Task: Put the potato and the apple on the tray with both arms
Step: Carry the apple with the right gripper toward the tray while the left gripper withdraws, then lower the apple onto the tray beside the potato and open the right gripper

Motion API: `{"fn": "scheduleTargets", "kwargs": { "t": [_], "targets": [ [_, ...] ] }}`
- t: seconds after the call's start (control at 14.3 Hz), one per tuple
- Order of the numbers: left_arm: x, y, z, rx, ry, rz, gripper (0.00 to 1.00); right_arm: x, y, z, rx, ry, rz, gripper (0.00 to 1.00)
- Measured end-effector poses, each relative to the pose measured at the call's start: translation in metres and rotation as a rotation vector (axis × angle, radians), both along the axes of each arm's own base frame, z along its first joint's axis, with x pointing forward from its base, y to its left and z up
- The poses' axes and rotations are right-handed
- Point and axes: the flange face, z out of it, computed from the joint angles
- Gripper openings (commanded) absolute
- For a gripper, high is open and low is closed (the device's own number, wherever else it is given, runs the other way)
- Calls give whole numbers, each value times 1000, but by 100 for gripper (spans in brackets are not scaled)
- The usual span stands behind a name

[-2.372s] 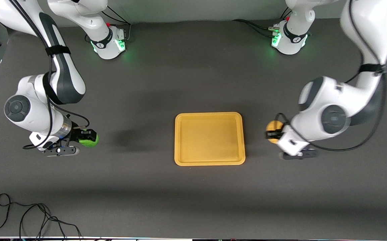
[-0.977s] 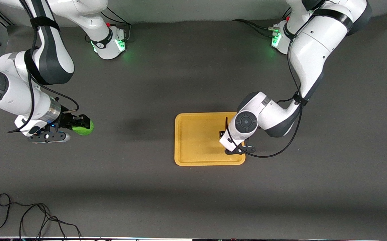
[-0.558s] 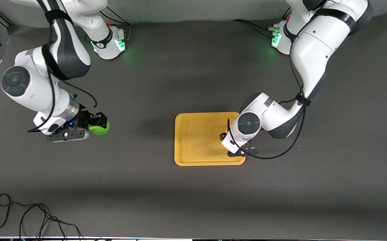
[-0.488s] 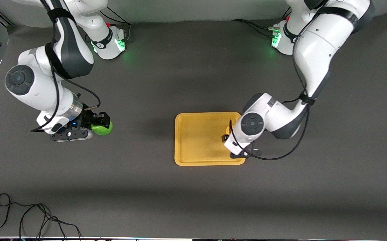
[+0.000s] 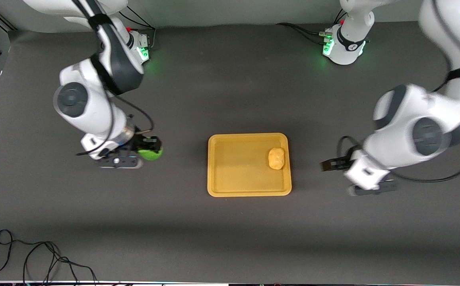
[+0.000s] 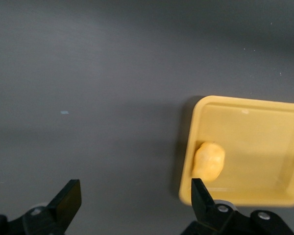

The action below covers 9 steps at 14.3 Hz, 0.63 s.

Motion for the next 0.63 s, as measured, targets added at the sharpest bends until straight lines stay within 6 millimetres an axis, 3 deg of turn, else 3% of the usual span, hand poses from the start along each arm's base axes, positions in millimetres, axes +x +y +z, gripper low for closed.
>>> {"fn": "scheduleTargets", "kwargs": {
  "t": [0.14, 0.28, 0.42, 0.63],
  "targets": [
    [-9, 54, 34, 13, -8, -33, 100, -9, 59, -16, 14, 10, -74, 20],
    [-20, 76, 59, 47, -30, -42, 100, -7, 95, -39, 19, 0, -153, 20],
    [-32, 86, 76, 86, -54, -50, 100, 6, 117, -68, 46, -32, -210, 20],
    [-50, 108, 82, 129, -55, -86, 100, 16, 139, -123, 48, -63, -185, 20]
  ]
}}
